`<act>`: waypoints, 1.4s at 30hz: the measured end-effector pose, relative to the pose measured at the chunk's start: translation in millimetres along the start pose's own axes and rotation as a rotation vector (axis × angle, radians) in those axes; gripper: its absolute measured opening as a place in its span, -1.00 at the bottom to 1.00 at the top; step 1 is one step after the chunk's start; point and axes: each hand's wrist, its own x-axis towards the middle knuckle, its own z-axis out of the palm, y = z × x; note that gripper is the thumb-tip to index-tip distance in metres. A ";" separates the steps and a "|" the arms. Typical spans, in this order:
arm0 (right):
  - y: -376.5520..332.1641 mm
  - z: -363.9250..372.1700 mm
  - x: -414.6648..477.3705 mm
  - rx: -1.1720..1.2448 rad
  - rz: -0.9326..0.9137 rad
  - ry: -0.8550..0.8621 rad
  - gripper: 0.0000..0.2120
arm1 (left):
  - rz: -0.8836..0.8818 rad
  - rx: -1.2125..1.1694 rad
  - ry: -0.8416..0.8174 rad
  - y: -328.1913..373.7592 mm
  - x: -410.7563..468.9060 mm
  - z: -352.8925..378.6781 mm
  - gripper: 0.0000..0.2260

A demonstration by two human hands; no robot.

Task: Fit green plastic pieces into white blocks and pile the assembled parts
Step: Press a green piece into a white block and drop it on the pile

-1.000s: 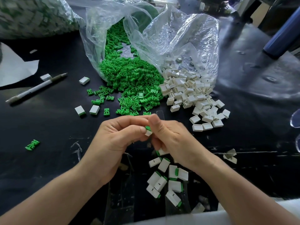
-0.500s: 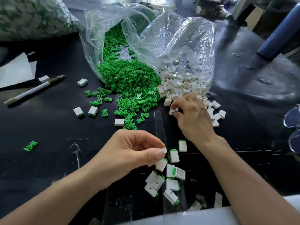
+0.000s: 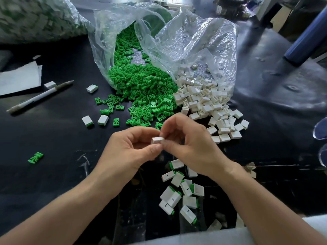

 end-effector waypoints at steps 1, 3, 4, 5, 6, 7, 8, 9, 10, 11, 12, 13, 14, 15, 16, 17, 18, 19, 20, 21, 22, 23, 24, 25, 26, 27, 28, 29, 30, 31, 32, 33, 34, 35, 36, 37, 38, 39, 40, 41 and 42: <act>0.0 0.1 -0.2 0.000 -0.015 -0.008 -0.81 | 0.005 -0.005 -0.001 0.2 -0.3 -0.3 -0.82; 0.8 -2.4 1.1 -0.003 -0.005 -0.005 -0.90 | 0.008 -0.028 0.009 -0.2 0.3 -1.7 -0.90; 1.9 -4.0 2.5 -0.007 0.020 0.014 -0.95 | 0.005 -0.044 0.016 -0.3 0.6 -1.9 -0.91; 3.9 -5.7 3.9 -0.041 0.038 0.045 -0.95 | 0.000 -0.059 0.023 -0.6 1.0 -1.9 -0.91; 6.1 -6.8 5.6 -0.117 0.040 0.075 -0.91 | -0.010 -0.074 0.025 -0.7 1.1 -1.5 -0.89; 8.4 -7.1 7.2 -0.223 0.034 0.084 -0.86 | -0.019 -0.086 0.023 -1.0 1.0 -1.3 -0.87; 10.8 -6.2 8.9 -0.332 0.031 0.067 -0.80 | -0.027 -0.096 0.018 -1.4 0.8 -1.0 -0.86; 12.9 -4.9 10.4 -0.432 0.034 0.024 -0.74 | -0.032 -0.106 0.010 -1.8 0.6 -1.0 -0.85; 14.8 -3.6 11.9 -0.520 0.039 -0.029 -0.67 | -0.037 -0.119 0.003 -2.0 0.6 -1.0 -0.86; 16.7 -2.6 13.1 -0.601 0.039 -0.076 -0.62 | -0.043 -0.132 -0.002 -2.3 1.0 -1.2 -0.87; 18.1 -1.8 14.4 -0.674 0.038 -0.110 -0.58 | -0.053 -0.144 -0.006 -2.5 1.3 -1.3 -0.88; 18.7 -1.0 15.5 -0.730 0.036 -0.130 -0.56 | -0.061 -0.154 -0.011 -2.5 1.5 -1.5 -0.89; 19.0 -0.5 16.2 -0.760 0.036 -0.136 -0.56 | -0.068 -0.161 -0.016 -2.5 1.5 -1.5 -0.90; 19.0 -0.4 16.3 -0.768 0.042 -0.130 -0.58 | -0.073 -0.166 -0.021 -2.5 1.6 -1.2 -0.90; 18.7 -0.6 16.4 -0.756 0.056 -0.113 -0.61 | -0.077 -0.169 -0.023 -2.7 1.5 -1.0 -0.90; 18.6 -1.1 16.4 -0.732 0.068 -0.088 -0.66 | -0.081 -0.172 -0.025 -3.1 1.5 -1.0 -0.90; 18.7 -1.8 16.6 -0.709 0.077 -0.065 -0.71 | -0.083 -0.174 -0.026 -3.5 1.4 -1.0 -0.90; 18.9 -2.6 16.9 -0.695 0.083 -0.052 -0.75 | -0.084 -0.176 -0.027 -3.9 1.4 -1.2 -0.90; 18.9 -2.9 17.2 -0.687 0.087 -0.050 -0.78 | -0.084 -0.178 -0.026 -4.1 1.4 -1.2 -0.90; 18.9 -3.0 17.3 -0.682 0.087 -0.057 -0.81 | -0.084 -0.180 -0.025 -4.1 1.6 -1.3 -0.90; 18.8 -2.7 17.3 -0.681 0.085 -0.066 -0.82 | -0.082 -0.179 -0.026 -4.0 1.8 -1.3 -0.89; 18.5 -2.3 17.1 -0.682 0.081 -0.073 -0.84 | -0.075 -0.172 -0.027 -3.8 1.8 -1.3 -0.87; 18.3 -2.1 16.7 -0.685 0.081 -0.078 -0.85 | -0.064 -0.155 -0.025 -3.8 1.9 -1.3 -0.84; 18.1 -2.0 16.2 -0.687 0.083 -0.080 -0.86 | -0.049 -0.133 -0.018 -3.8 1.8 -1.7 -0.81; 17.8 -2.1 15.7 -0.685 0.085 -0.079 -0.87 | -0.033 -0.108 -0.010 -3.7 2.0 -1.9 -0.80; 17.0 -2.4 15.3 -0.676 0.082 -0.076 -0.89 | -0.020 -0.087 -0.002 -3.5 2.0 -2.3 -0.79; 16.0 -2.8 15.1 -0.659 0.076 -0.075 -0.92 | -0.010 -0.070 0.002 -3.3 2.0 -2.5 -0.79; 14.7 -3.0 14.8 -0.639 0.065 -0.074 -0.92 | -0.002 -0.060 0.004 -3.0 1.9 -2.7 -0.80; 13.3 -2.8 14.6 -0.623 0.057 -0.075 -0.86 | 0.004 -0.054 0.006 -2.7 1.7 -2.9 -0.81; 12.7 -2.8 14.3 -0.609 0.054 -0.076 -0.83 | 0.005 -0.053 0.007 -2.2 1.4 -3.0 -0.83; 12.6 -2.9 14.2 -0.591 0.058 -0.070 -0.83 | 0.001 -0.060 0.007 -2.1 1.1 -3.0 -0.85; 13.1 -3.6 13.8 -0.565 0.069 -0.058 -0.87 | -0.005 -0.076 0.005 -2.0 0.9 -2.9 -0.86; 13.9 -4.7 13.1 -0.527 0.084 -0.038 -0.90 | -0.013 -0.096 0.001 -2.1 0.6 -2.5 -0.85; 14.1 -5.9 12.1 -0.476 0.098 -0.009 -0.89 | -0.017 -0.113 -0.002 -2.1 0.6 -2.2 -0.82; 13.6 -7.4 11.2 -0.417 0.108 0.020 -0.88 | -0.020 -0.128 0.000 -2.4 0.9 -1.7 -0.80; 12.1 -9.0 10.1 -0.353 0.113 0.051 -0.89 | -0.020 -0.144 0.007 -2.5 1.3 -1.3 -0.77; 10.5 -10.4 9.1 -0.290 0.116 0.081 -0.88 | -0.018 -0.158 0.014 -2.7 1.8 -0.9 -0.75; 8.7 -11.6 8.2 -0.227 0.126 0.102 -0.85 | -0.012 -0.163 0.019 -2.9 2.2 -0.9 -0.74; 7.1 -12.5 7.6 -0.160 0.143 0.108 -0.82 | -0.002 -0.151 0.020 -3.2 2.4 -0.9 -0.73; 5.3 -12.7 7.0 -0.093 0.162 0.099 -0.79 | 0.011 -0.128 0.022 -3.6 2.5 -1.1 -0.73; 3.7 -12.6 6.2 -0.036 0.174 0.085 -0.78 | 0.023 -0.105 0.029 -4.1 2.7 -1.3 -0.73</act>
